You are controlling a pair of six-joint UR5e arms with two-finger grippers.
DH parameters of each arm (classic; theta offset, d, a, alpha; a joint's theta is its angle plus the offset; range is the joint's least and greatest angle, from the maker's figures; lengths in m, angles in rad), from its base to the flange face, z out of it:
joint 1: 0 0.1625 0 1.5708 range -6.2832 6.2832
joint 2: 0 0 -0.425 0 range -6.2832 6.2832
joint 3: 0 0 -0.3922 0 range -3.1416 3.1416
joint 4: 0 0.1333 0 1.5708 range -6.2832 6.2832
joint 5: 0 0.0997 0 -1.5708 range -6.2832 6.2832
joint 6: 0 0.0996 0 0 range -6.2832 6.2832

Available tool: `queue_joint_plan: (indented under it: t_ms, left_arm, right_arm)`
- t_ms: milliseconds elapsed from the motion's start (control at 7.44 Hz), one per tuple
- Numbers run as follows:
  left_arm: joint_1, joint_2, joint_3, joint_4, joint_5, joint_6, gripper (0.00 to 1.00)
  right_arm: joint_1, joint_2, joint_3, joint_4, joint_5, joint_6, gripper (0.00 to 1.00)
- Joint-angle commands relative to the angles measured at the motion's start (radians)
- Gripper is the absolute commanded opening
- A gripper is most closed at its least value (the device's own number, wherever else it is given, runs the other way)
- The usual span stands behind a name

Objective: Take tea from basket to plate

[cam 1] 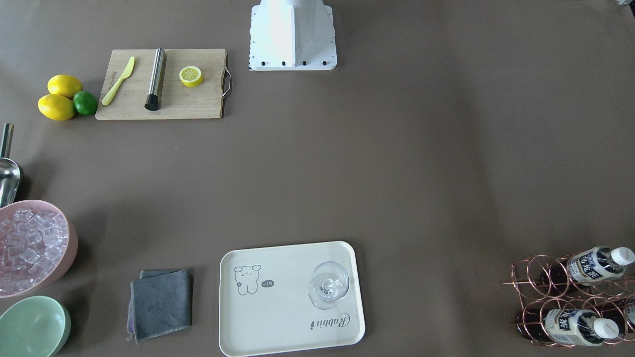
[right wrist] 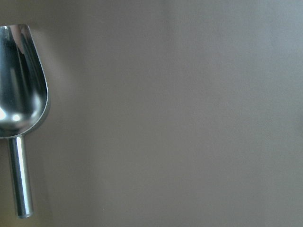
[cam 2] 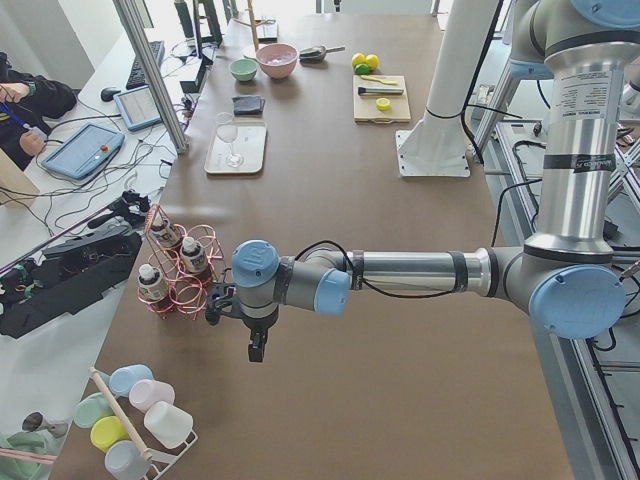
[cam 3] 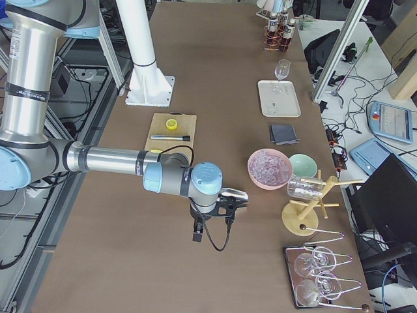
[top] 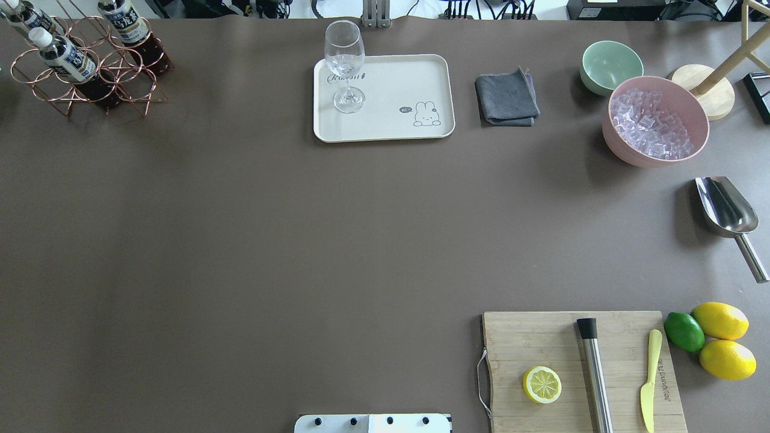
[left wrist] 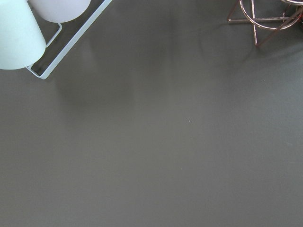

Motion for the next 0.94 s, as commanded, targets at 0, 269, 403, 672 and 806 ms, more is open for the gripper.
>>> queue_joint_plan:
  t_ms: [0,269,403,672,806]
  left_arm:
    - [-0.012,0.022,-0.011,-0.006,-0.004,0.007,0.98]
    - [-0.012,0.014,-0.017,-0.008,-0.006,0.007,0.98]
    - [-0.012,0.013,-0.032,-0.008,-0.006,0.007,0.98]
    - [-0.012,0.01,-0.08,-0.006,-0.007,0.007,0.98]
    - [-0.01,0.011,-0.131,-0.008,-0.006,0.006,0.98]
  right_arm:
    - [0.001,0.0,0.0,0.0,0.0,0.0,1.0]
    - [-0.001,0.0,0.0,0.0,0.0,0.0,1.0]
    - [-0.001,0.0,0.0,0.0,0.0,0.0,1.0]
    - [-0.001,0.002,0.0,0.002,0.0,0.001,1.0]
    - [-0.001,0.002,0.0,0.002,0.0,0.002,1.0]
